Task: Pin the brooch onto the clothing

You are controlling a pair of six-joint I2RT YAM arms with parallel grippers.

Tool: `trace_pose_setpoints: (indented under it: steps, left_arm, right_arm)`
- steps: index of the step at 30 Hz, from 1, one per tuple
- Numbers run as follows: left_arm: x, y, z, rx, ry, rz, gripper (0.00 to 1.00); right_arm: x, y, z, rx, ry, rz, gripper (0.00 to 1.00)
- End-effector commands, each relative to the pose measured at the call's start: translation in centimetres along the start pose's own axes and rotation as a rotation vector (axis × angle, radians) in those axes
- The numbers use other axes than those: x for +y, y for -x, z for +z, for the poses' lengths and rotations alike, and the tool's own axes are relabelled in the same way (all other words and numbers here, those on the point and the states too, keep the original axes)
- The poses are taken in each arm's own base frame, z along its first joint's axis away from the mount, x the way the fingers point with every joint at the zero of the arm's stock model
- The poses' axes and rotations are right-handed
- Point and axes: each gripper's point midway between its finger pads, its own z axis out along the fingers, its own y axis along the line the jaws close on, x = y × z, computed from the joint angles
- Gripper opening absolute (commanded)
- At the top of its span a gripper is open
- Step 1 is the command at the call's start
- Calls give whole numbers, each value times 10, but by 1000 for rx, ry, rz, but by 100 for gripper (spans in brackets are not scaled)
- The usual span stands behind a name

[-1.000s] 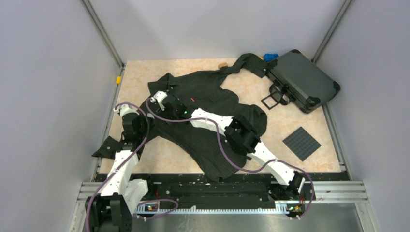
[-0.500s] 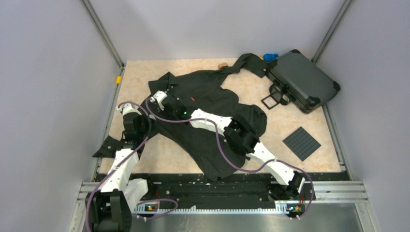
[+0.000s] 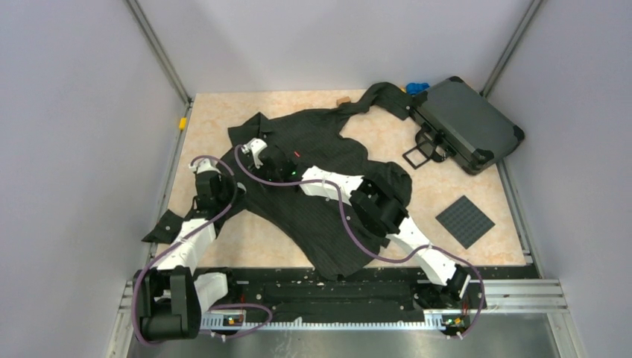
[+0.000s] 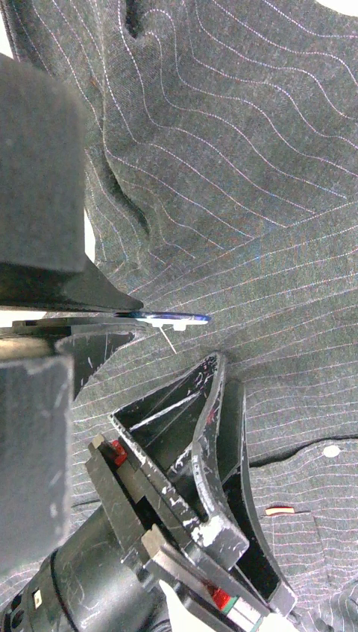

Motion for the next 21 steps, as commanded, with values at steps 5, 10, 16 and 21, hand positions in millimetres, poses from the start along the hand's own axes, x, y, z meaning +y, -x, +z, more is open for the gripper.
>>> trace_pose_setpoints:
  steps: [5,10,16,21]
  left_arm:
    - [-25,29,6,-70,-86,1,0]
    - [-29,27,12,-48,-107,22,0]
    - [-26,18,23,0,-100,36,0]
    - [-24,16,30,21,-90,41,0]
  right_arm:
    - [6,54,-31,-112,56,41,21]
    - [5,52,-28,-112,68,53,7]
    - [4,59,-34,-151,98,95,0]
    - [1,68,-42,-200,136,149,0]
